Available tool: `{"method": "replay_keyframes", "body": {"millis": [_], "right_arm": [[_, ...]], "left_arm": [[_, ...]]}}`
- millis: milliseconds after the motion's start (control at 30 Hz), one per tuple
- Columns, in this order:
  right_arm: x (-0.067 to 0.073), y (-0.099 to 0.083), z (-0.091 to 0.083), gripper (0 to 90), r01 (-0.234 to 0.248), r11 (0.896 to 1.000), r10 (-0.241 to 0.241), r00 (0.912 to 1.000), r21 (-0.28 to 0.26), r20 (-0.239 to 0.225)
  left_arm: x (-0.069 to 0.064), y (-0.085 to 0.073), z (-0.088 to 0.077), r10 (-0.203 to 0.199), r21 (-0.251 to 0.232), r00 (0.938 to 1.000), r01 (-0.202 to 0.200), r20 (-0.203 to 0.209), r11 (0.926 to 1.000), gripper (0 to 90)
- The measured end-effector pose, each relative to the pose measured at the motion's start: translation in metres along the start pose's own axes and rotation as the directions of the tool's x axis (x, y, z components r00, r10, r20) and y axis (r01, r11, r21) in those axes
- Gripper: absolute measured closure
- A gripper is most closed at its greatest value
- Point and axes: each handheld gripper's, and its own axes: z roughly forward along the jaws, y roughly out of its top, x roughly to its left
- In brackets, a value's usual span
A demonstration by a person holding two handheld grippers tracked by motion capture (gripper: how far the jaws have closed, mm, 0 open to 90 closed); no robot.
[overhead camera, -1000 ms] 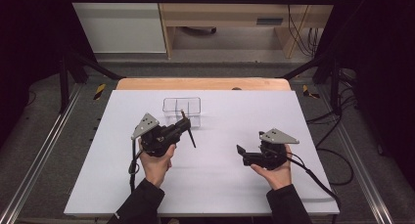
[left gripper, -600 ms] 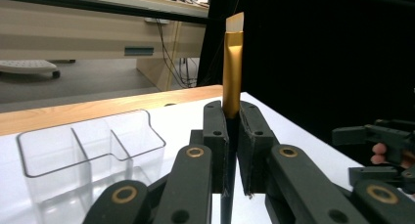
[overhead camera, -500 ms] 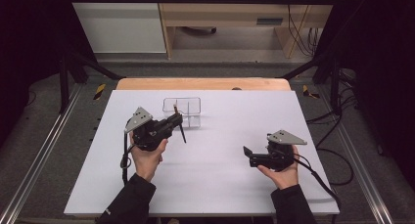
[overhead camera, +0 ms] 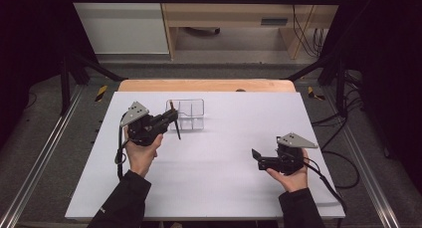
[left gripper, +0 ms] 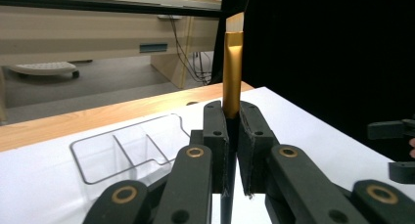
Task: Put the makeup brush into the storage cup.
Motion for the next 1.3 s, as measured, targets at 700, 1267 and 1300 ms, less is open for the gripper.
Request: {"method": "replay_keyframes", "body": {"millis": [700, 1267, 1300], "right_arm": [[-0.003, -0.001, -0.001, 2.5, -0.003, 1.000, 0.003, 0.9999, 0.014, 0.011], [-0.003, -0.001, 0.000, 1.1, 0.002, 1.000, -0.003, 0.9998, 0.024, 0.020], [-0.003, -0.001, -0.001, 1.1, 0.002, 1.000, -0.002, 0.9998, 0.024, 0.020]], "left_arm": [[0.021, 0.029, 0.009, 0.040, 0.020, 0.9977, -0.039, -0.054, 0.9990, 82.5], [0.039, 0.042, 0.026, 0.038, 0.033, 0.9931, -0.034, -0.111, 0.9989, 82.5], [0.040, 0.042, 0.027, 0.037, 0.032, 0.9929, -0.033, -0.113, 0.9989, 82.5]]}}
